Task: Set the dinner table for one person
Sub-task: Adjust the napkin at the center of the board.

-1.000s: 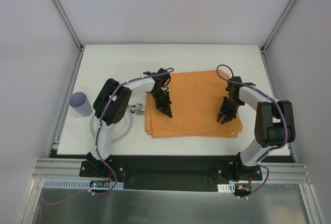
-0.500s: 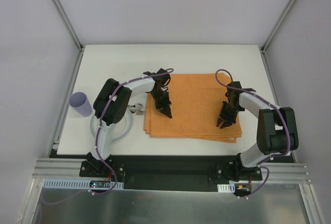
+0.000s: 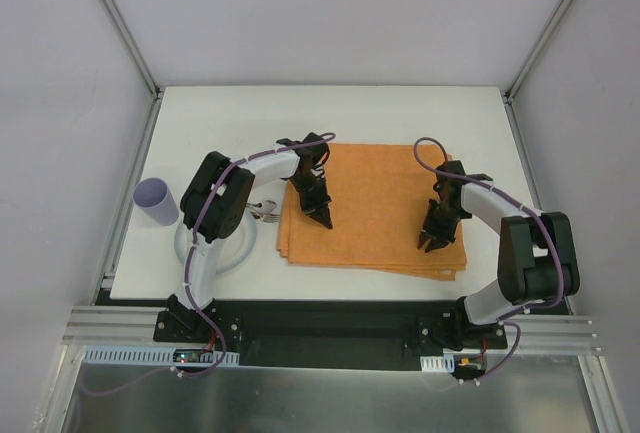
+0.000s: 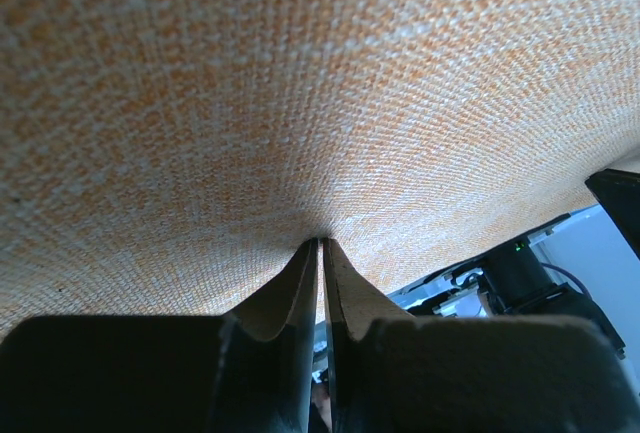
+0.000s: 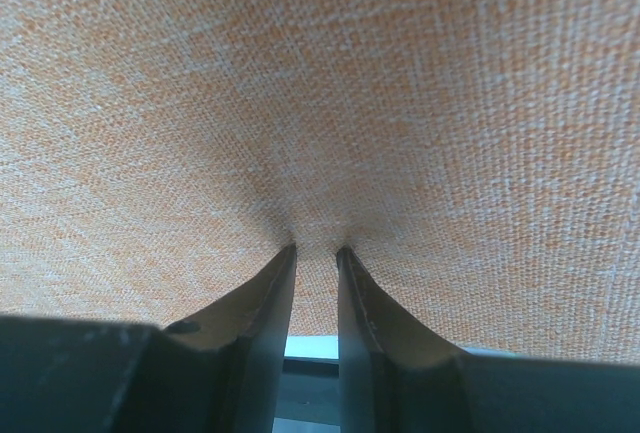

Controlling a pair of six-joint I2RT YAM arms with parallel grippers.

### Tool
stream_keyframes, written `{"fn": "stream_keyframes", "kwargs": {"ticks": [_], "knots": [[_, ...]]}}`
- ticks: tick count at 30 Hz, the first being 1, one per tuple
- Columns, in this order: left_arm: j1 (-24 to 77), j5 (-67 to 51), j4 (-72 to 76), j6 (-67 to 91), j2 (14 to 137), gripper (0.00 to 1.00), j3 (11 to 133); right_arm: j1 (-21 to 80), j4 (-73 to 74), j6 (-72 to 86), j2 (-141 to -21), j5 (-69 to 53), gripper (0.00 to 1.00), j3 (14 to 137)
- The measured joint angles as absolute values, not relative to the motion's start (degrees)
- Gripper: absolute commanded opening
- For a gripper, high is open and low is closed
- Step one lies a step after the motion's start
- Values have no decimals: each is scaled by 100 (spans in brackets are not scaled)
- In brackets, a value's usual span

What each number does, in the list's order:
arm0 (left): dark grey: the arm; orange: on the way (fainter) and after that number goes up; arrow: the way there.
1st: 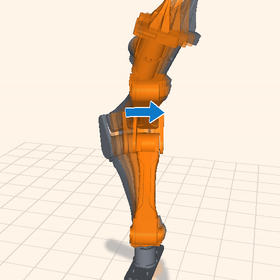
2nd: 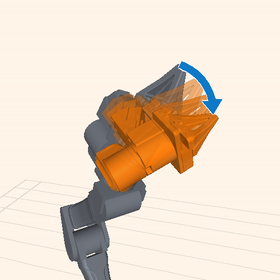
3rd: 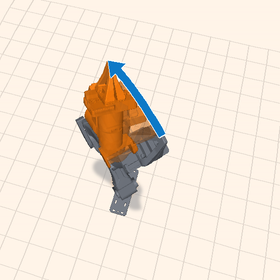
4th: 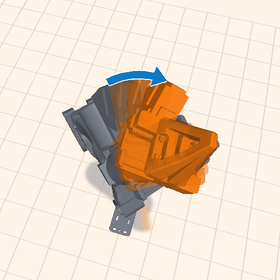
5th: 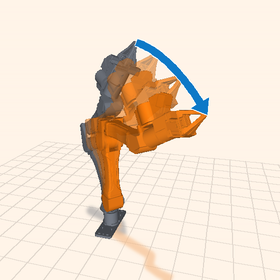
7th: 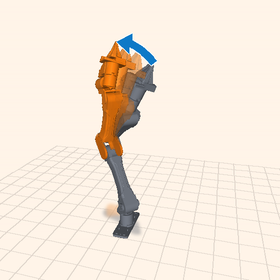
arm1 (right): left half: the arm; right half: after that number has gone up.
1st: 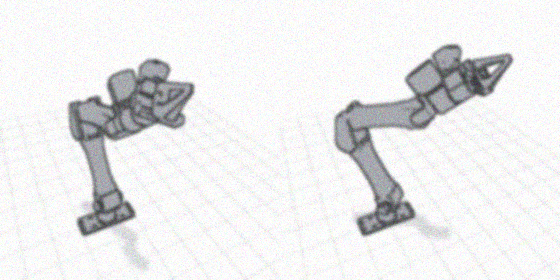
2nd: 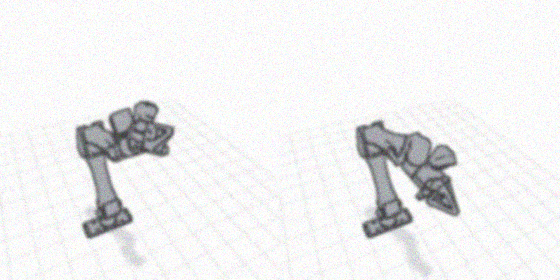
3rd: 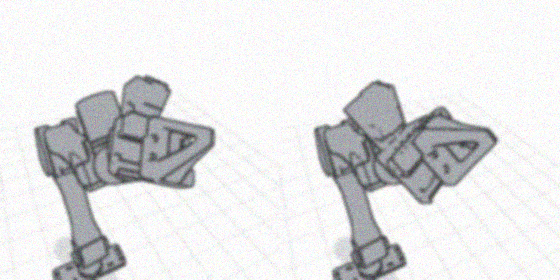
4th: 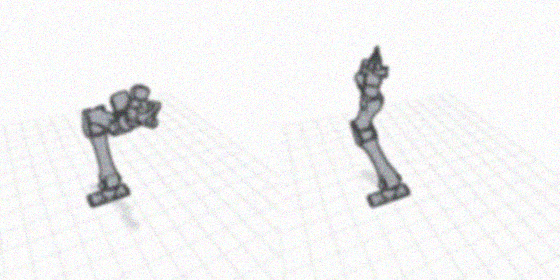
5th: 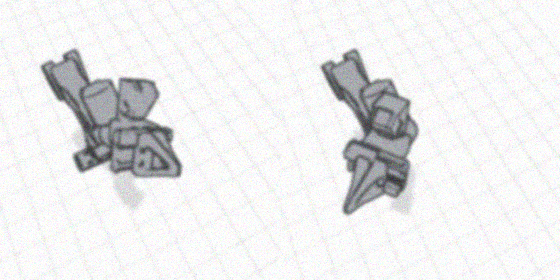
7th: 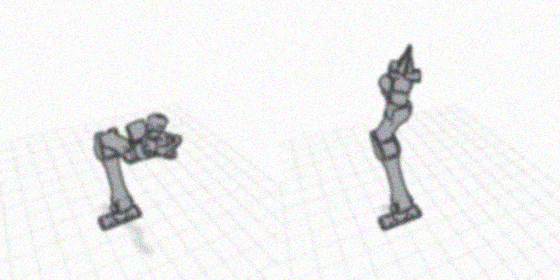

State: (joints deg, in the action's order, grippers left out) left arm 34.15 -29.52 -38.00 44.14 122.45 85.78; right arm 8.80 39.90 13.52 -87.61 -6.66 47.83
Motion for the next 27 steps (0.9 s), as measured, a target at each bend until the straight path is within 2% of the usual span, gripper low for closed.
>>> {"fn": "stream_keyframes", "kwargs": {"ticks": [21,27], "knots": [[3459,-2928,-3671,4464,12095,7,8348,895,4230,1347,-9148,-622,27,5192],[3494,-2825,-3750,4453,12095,10,8455,895,4268,1350,-9146,-626,29,5343]]}}
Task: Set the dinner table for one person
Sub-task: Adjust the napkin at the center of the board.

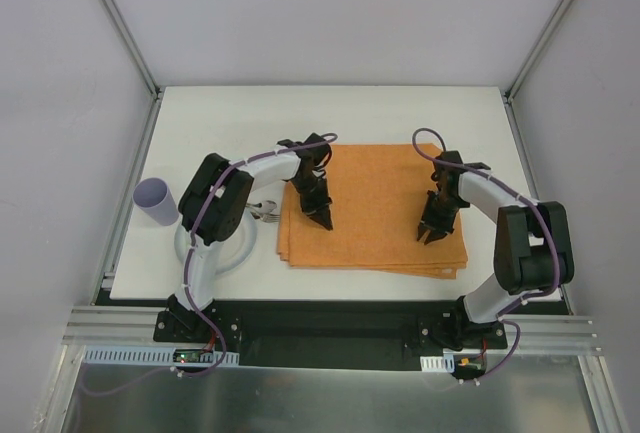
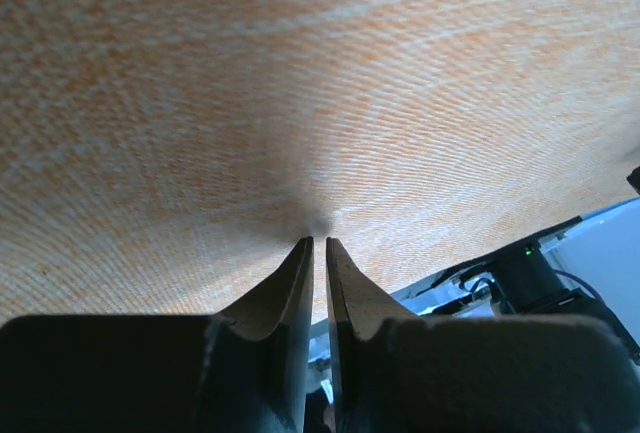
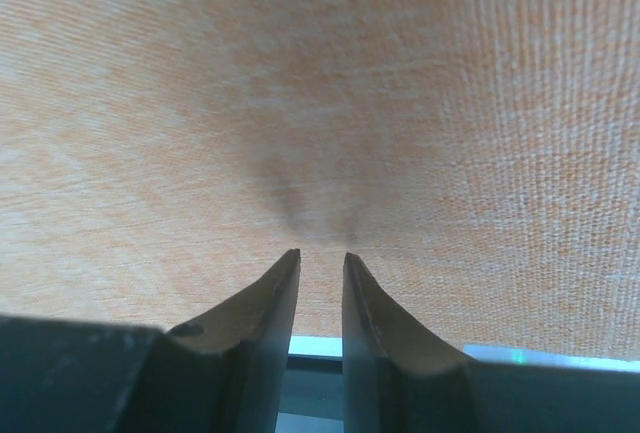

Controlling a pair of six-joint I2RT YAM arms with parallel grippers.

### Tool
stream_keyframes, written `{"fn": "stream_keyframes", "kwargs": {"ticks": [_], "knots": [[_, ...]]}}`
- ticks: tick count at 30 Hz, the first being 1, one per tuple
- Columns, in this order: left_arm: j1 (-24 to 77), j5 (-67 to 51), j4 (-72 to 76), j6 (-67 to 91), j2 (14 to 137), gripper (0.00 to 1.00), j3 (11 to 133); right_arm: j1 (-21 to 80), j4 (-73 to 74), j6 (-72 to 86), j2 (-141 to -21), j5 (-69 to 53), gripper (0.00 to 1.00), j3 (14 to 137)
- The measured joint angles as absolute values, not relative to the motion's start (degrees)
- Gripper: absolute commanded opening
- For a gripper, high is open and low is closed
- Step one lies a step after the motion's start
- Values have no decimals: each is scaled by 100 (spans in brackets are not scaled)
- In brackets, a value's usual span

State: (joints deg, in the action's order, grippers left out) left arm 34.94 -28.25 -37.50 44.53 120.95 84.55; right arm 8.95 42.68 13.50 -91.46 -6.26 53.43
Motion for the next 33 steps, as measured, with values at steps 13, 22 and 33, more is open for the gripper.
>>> {"fn": "stream_keyframes", "kwargs": {"ticks": [13,22,33], "knots": [[3352,-2545,-4143,4397,12060,49,11006,941,4921,1323,-9013,-1046,100,7592],[2014,-2731,-4206,4587,11557,99,11024,1247,5542,1013,-9085,-508,68,8333],[1400,-97,-5196,4657,10274,99,10318,1236,6167,888,-8396,123,1,8062]]}}
